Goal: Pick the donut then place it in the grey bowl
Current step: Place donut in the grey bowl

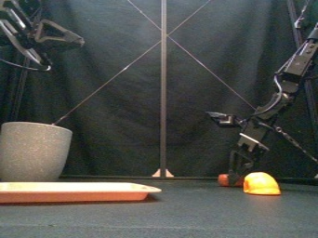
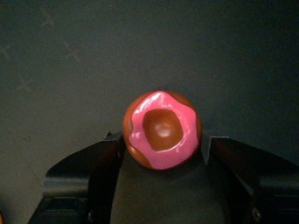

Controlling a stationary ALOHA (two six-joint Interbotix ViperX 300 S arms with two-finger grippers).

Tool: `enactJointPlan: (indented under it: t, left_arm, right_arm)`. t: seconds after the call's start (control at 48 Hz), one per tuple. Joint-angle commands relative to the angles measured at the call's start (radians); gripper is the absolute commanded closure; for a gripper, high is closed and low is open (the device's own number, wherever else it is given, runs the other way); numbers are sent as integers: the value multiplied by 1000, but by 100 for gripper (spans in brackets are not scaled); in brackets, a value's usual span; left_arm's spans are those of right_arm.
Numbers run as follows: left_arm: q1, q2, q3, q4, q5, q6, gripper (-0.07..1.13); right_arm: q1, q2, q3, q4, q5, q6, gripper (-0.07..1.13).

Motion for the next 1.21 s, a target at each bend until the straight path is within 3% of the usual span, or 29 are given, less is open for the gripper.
enactJointPlan:
  t: [0.021,0.25,0.604,0.917,1.208]
  left_arm:
    - [2,5,-11,0,-9,-2,108]
    - [2,3,-11,0,-9,0,108]
    - [6,5,-20,2,-12,2,108]
    - [6,5,-15,0,-43,2,108]
    - [6,5,-14,2,-44,2,108]
  right_arm:
    - [5,-12,-26,-2,-3,-3,28]
    - [72,-20,-80,9,-17,3,32]
    - [322,32,-339,26,-264,8,32]
    - [391,268,-546,63,-618,12,32]
    - [454,462,-822,163,-640,12,32]
